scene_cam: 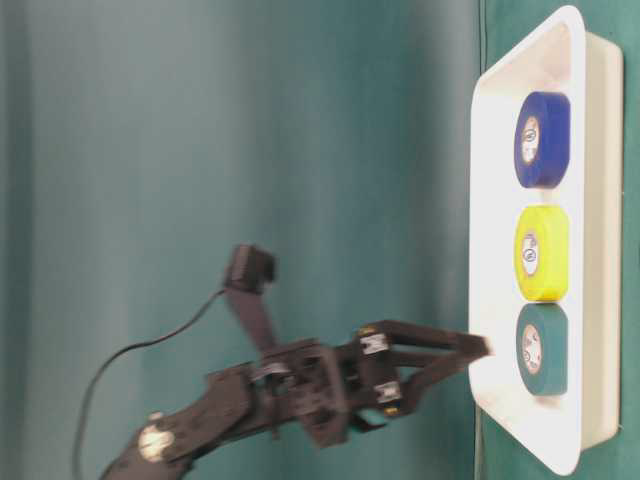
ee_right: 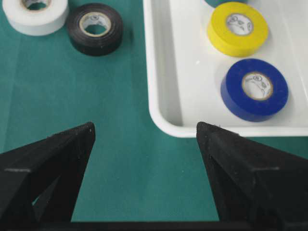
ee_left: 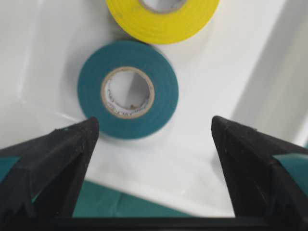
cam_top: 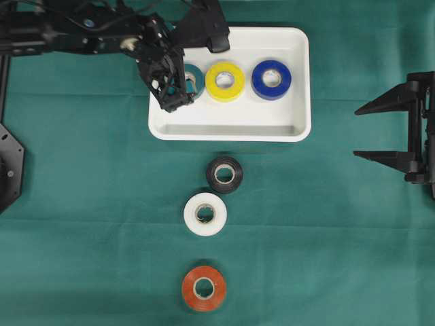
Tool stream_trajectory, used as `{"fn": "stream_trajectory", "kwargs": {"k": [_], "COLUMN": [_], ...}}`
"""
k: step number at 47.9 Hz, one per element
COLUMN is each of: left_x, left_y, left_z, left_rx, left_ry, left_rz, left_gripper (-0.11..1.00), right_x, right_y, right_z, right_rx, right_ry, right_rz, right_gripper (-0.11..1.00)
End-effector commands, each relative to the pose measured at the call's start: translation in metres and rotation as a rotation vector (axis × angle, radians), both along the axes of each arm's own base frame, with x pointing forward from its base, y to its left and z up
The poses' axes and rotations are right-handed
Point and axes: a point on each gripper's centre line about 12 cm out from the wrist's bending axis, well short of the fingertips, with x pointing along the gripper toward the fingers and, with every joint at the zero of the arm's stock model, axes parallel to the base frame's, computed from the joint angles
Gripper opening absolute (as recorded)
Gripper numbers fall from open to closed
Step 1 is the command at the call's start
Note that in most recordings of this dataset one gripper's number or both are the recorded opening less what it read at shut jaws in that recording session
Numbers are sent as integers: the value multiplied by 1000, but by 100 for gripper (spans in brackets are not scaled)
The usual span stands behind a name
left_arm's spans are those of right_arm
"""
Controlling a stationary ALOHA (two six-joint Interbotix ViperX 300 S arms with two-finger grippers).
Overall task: Pick up the tape from a random location and place it into the white case.
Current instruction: 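Lower the teal tape into the tray left of the yellow roll, then open the left gripper to release the teal tape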
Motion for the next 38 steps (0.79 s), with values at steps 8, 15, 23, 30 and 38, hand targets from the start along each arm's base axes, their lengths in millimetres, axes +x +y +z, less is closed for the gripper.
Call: {"fn": "stream_trajectory", "kwargs": {"k": [8,15,23,30,38], "left_x": [-11,-17,-25,-26,-23], "left_y": [-5,-8,-10,-11,-18], "left_z": [62,91,113,112,112], "left_rx": [41,66,92,91,93], "left_ry": [-98,-154,-206,-203,-202], "left_rz": [-2,-2,-4,-6,-36], "left_gripper": [94,94,94,95,94], "right_x": [4,4,4,4,4], "right_y": [0,0,0,0,0], "right_z": [9,9,9,9,10], "right_rx": [-2,-2,-2,-2,-3], "right_ry": [-24,-24,-24,-24,-26], "right_rz": [0,2,2,2,2], "right_gripper": [84,84,84,84,84]}}
